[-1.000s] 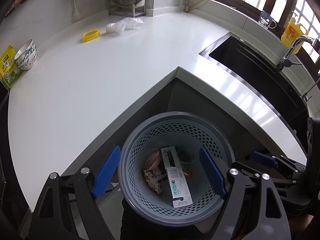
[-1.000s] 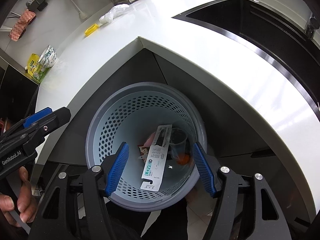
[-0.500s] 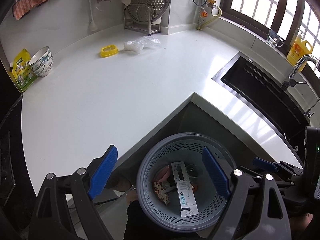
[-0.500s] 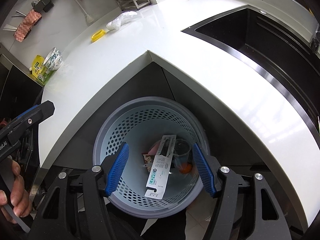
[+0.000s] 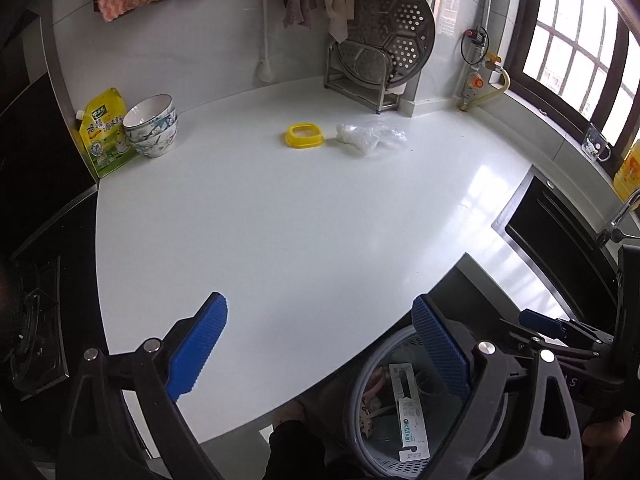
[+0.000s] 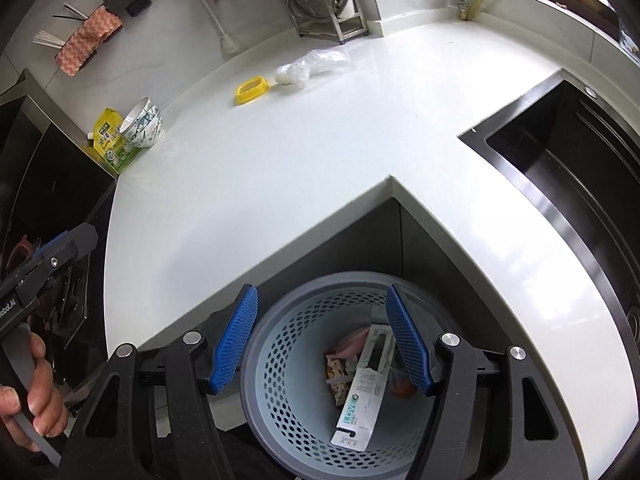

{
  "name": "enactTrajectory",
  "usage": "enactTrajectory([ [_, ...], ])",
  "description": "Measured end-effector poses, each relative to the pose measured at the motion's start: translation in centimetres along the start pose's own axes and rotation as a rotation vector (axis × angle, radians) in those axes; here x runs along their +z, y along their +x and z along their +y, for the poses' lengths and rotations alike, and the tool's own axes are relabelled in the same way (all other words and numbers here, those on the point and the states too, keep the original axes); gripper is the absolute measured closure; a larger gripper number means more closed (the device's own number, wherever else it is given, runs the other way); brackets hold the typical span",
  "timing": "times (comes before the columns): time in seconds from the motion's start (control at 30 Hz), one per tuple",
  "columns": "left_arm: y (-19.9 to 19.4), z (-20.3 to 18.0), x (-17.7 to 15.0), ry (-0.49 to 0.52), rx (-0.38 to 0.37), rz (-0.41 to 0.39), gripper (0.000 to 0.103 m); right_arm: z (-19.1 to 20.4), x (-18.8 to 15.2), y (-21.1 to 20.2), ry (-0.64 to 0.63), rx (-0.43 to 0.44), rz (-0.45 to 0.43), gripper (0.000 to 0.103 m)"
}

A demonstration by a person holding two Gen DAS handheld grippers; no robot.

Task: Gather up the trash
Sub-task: 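Move both open tools back over the counter toward the yellow lid and plastic bag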

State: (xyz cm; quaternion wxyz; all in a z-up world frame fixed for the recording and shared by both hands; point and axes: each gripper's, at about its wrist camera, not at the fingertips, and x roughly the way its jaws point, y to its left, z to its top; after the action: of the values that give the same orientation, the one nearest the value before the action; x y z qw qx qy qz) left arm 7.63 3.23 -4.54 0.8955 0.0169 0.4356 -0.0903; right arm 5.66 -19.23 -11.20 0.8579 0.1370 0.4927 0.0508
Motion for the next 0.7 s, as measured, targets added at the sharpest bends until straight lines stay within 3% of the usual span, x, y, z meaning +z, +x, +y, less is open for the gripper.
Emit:
enactTrajectory([
  [0.43,-2.0,8.0,2.0,-0.104,0.139,-0.041,0.01,7.6,7.2,5.8,-0.146,0.089,0.017,0.038],
  [0.7,-0.3,9.7,4.9,-0.116,0.115,-0.05,0.01,9.2,10.7,7.5,-0.133,0.091,-0.015,0.038],
])
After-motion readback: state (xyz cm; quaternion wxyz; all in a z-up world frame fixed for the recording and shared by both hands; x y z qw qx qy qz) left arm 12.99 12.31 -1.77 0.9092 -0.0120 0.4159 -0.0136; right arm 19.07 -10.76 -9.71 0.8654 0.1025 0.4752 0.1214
